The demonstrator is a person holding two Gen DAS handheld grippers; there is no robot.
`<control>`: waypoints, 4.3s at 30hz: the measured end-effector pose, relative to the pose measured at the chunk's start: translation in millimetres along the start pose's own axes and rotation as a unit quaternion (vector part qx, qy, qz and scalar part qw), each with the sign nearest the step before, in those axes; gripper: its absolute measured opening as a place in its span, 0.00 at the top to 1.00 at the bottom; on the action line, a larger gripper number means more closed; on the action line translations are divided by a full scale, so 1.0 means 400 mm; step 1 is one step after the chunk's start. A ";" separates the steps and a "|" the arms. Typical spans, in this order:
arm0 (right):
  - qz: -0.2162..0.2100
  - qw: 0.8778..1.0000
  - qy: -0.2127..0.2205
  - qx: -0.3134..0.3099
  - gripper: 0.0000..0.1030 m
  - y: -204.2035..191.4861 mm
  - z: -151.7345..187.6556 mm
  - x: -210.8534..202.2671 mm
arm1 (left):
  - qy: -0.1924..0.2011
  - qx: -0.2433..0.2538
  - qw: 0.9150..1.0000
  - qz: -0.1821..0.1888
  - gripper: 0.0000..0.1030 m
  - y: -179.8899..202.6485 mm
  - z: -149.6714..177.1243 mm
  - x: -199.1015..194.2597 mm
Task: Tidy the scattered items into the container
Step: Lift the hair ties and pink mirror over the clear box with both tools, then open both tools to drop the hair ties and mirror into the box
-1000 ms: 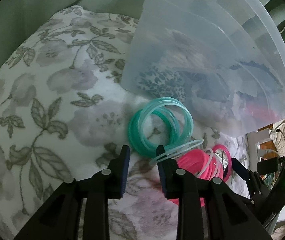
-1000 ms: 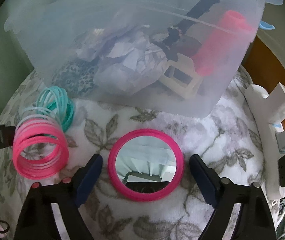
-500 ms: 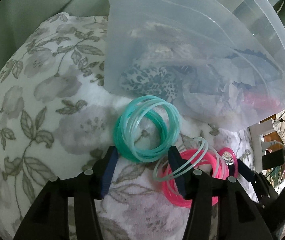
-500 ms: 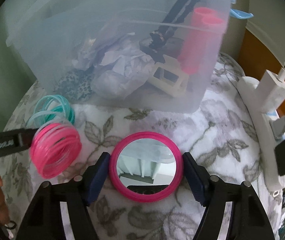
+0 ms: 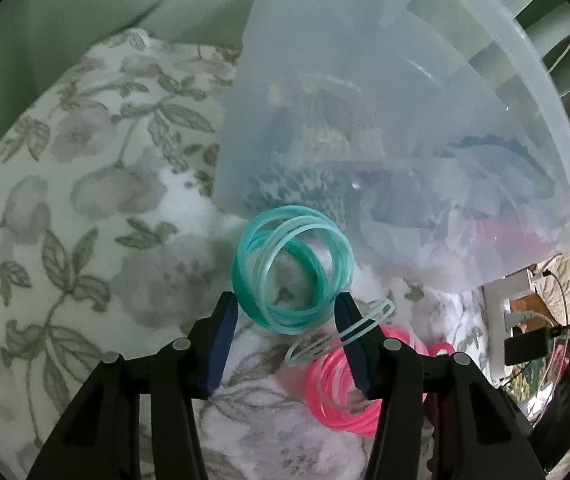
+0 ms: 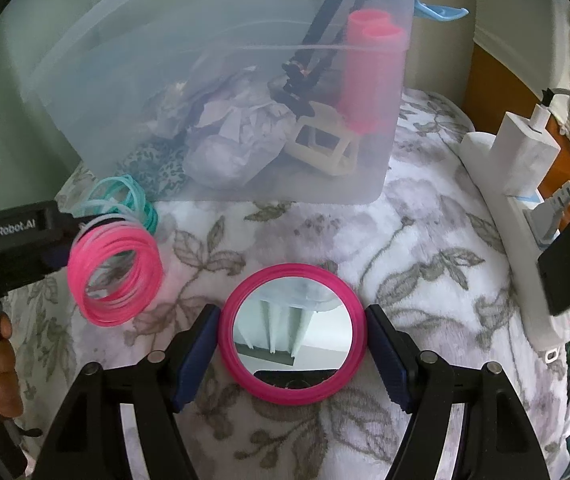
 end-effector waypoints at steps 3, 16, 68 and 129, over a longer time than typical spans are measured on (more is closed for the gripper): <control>-0.001 1.000 0.000 0.002 0.27 -0.008 -0.019 -0.009 | 0.002 0.007 1.000 0.000 0.60 0.009 0.000 -0.002; -0.002 1.000 0.007 0.020 0.27 -0.022 0.018 -0.036 | 0.009 0.030 0.999 0.013 0.82 0.034 0.027 -0.065; 0.029 0.983 0.179 -0.013 0.27 -0.079 -0.215 -0.448 | 0.144 0.068 0.979 0.124 0.91 0.135 -0.047 -0.446; 0.035 0.988 0.145 -0.033 0.26 -0.045 -0.449 -0.202 | 0.128 0.097 0.985 0.065 0.85 0.278 -0.295 -0.246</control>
Point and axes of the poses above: each gripper's, at about its wrist camera, not at the fingertips, and x roughly the way its jaws point, y to its right, z to its underside, the point moved 4 cm from there along x, roughly the way its jaws point, and after that the axes turned 6 degrees about -x, right-handed, at the moved point
